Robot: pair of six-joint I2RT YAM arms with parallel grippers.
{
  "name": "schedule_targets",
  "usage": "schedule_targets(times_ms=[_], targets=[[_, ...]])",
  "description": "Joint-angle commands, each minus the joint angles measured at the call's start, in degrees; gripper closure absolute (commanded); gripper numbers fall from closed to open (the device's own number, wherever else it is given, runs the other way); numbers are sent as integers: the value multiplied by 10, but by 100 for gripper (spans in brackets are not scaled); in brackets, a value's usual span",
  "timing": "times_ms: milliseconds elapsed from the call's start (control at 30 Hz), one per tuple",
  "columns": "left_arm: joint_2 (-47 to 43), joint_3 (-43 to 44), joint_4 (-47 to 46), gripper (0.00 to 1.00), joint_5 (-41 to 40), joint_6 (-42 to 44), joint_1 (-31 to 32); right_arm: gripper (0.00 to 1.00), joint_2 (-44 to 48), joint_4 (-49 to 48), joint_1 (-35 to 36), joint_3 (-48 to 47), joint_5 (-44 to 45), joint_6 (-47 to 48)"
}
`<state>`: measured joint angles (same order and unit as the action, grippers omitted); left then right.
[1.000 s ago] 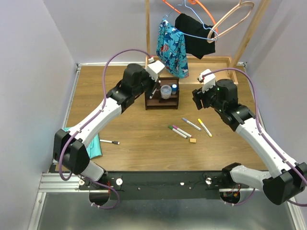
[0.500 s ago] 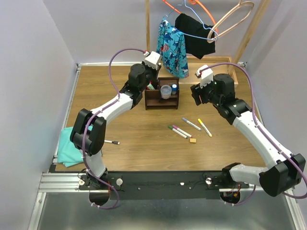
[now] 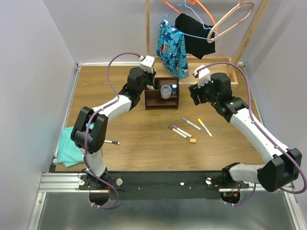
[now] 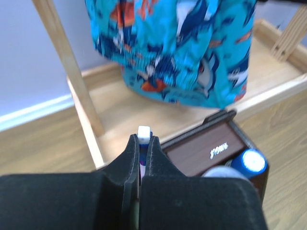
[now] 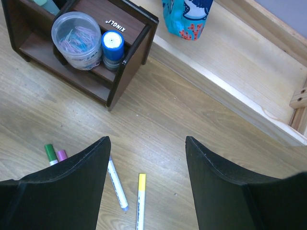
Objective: Sort the stationery into containers
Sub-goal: Place the pen in the storage box.
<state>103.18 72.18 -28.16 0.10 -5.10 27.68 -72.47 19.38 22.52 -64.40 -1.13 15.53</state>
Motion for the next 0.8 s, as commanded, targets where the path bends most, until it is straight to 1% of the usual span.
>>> schedule_targets(times_ms=[0,33,67,133,167,200,267,333,467,533,633,667,700,733,767], targets=[[-9,-12,27,95,-19,-10,-3,29,-9,-14,-3,-13,-19,4],[-7,-12,32,87,-19,-10,-3,29,-9,-15,-3,-13,-19,4],[-8,-11,41,76,-20,-10,-3,29,-9,-16,-3,-14,-19,5],[-12,-12,42,67,-20,-10,-4,29,-9,-17,-3,-15,-20,4],[-16,-11,43,59,-20,-10,-4,29,-7,-17,-3,-15,-20,4],[-22,-9,46,55,-19,-10,-5,29,-7,-17,-3,-13,-20,4],[-30,-1,56,49,-19,-9,-6,29,-1,-18,-3,-9,-20,4],[-44,9,69,48,-19,-6,-9,29,1,-20,-3,-6,-23,2],[-86,43,134,43,-26,14,-24,29,14,-25,-3,4,-26,1],[-128,44,168,41,-13,38,-33,29,19,-29,-3,10,-27,1],[-200,21,277,36,93,167,-57,29,32,-32,-3,22,-35,-1],[-217,11,364,32,197,248,-72,29,36,-33,-4,27,-41,-1],[-247,10,417,31,267,301,-108,29,46,-34,-3,32,-46,-2],[-257,13,477,31,323,351,-130,29,51,-35,-3,44,-49,-1],[-263,33,619,30,364,406,-147,29,56,-34,-3,49,-50,-1]])
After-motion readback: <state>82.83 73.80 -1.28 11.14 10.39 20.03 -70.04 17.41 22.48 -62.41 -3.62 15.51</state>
